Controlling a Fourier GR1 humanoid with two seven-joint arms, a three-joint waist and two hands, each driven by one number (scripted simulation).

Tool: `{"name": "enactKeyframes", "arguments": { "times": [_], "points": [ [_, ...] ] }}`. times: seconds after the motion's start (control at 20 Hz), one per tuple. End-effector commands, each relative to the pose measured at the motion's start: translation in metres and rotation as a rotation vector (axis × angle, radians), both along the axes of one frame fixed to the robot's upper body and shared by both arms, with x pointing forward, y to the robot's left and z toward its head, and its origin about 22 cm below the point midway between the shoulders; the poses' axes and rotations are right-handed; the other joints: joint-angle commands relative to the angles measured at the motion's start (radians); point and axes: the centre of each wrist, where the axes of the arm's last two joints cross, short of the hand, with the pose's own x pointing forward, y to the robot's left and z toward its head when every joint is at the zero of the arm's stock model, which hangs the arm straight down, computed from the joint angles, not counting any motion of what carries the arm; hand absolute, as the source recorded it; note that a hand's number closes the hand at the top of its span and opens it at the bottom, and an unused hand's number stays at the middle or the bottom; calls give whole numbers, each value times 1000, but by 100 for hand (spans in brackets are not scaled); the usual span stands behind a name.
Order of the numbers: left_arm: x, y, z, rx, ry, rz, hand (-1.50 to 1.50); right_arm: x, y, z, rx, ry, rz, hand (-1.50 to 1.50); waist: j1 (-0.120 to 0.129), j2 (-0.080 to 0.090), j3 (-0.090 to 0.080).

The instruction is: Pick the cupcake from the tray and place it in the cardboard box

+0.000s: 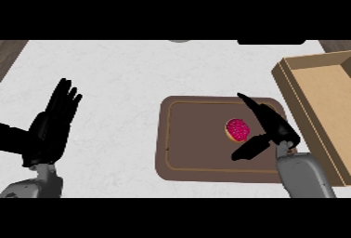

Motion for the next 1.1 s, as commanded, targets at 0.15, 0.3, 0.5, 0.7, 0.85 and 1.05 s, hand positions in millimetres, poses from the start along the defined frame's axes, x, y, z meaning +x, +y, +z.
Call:
{"name": "enactKeyframes", "arguments": {
  "times": [0.15, 0.3, 0.5, 0.7, 0.85, 1.05],
  "points": [
    [4, -16, -8, 9, 6, 12, 0, 7, 13, -17, -12, -3, 15, -150, 0, 0, 0],
    [16, -17, 2, -3, 7, -1, 0, -16, 3, -19, -20, -18, 15, -150, -3, 0, 0],
    [1, -6, -4, 12, 4, -1, 0, 2, 11, -12, -47, -74, 61, 150, 0, 0, 0],
    [-8, 0, -6, -6, 9, 3, 0, -21, 18, -28, -123, -120, 108, 150, 0, -1, 0],
    [8, -10, -14, 4, 2, 1, 0, -10, 17, -10, -124, -169, 77, 150, -3, 0, 0],
    [14, -9, -1, 14, 15, 4, 0, -8, 56, -8, -237, -247, 126, 150, -1, 0, 0]
  ]
}}
